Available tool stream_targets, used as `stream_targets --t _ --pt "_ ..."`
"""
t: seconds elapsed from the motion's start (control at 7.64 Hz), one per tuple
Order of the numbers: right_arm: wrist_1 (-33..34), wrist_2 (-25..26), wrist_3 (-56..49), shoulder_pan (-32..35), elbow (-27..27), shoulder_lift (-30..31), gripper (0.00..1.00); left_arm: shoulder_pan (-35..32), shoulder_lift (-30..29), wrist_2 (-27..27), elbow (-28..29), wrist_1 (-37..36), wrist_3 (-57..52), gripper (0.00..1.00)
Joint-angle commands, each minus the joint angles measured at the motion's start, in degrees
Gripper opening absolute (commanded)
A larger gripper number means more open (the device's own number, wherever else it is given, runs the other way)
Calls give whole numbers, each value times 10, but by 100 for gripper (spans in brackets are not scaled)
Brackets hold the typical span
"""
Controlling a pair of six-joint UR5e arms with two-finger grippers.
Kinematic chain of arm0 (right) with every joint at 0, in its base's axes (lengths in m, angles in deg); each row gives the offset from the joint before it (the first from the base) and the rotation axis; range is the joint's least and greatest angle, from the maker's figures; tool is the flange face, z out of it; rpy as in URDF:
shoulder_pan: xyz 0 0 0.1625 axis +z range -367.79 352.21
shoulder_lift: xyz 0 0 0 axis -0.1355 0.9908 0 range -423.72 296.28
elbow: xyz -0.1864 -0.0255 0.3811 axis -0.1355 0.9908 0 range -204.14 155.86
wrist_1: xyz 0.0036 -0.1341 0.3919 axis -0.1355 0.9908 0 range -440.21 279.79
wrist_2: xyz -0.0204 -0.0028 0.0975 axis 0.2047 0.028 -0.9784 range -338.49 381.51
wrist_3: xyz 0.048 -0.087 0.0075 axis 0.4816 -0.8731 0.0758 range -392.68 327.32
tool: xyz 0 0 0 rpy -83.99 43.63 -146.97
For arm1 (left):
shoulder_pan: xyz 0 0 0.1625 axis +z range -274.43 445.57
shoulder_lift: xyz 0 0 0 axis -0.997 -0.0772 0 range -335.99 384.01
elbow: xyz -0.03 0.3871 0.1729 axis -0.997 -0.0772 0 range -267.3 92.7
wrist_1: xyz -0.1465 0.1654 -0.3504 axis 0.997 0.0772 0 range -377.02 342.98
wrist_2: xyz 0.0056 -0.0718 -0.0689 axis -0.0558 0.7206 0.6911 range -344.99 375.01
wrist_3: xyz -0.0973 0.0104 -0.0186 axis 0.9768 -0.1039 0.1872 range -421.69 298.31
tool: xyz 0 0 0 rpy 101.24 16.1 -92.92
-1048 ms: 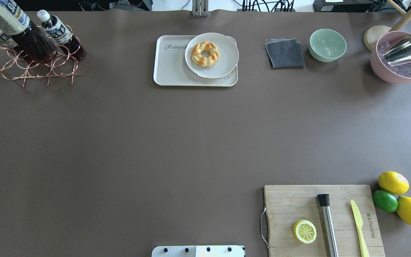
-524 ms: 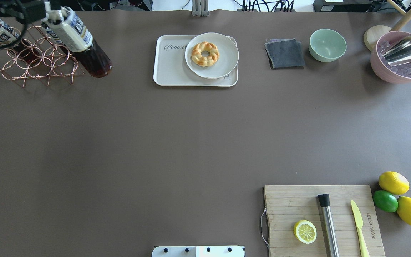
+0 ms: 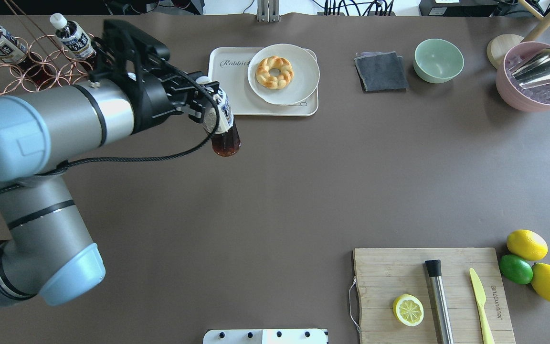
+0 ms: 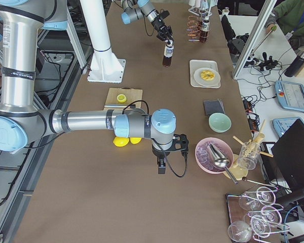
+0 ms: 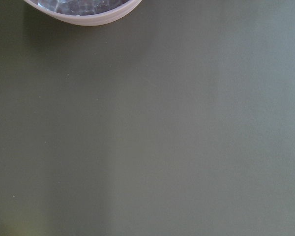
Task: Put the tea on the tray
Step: 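Carry the bottle with the left gripper toward the middle of the table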
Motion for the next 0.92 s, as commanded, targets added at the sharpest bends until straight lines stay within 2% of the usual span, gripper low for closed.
stream_targets --t 0.0,0.39,0.79 --pt "-1 -1 -1 0 0 0 100 49 -11 -46 21 1 3 0" --pt "-1 -1 -1 0 0 0 100 60 -6 -59 46 69 0 0" --pt "-1 -1 -1 0 0 0 100 56 -6 -59 45 70 -1 0"
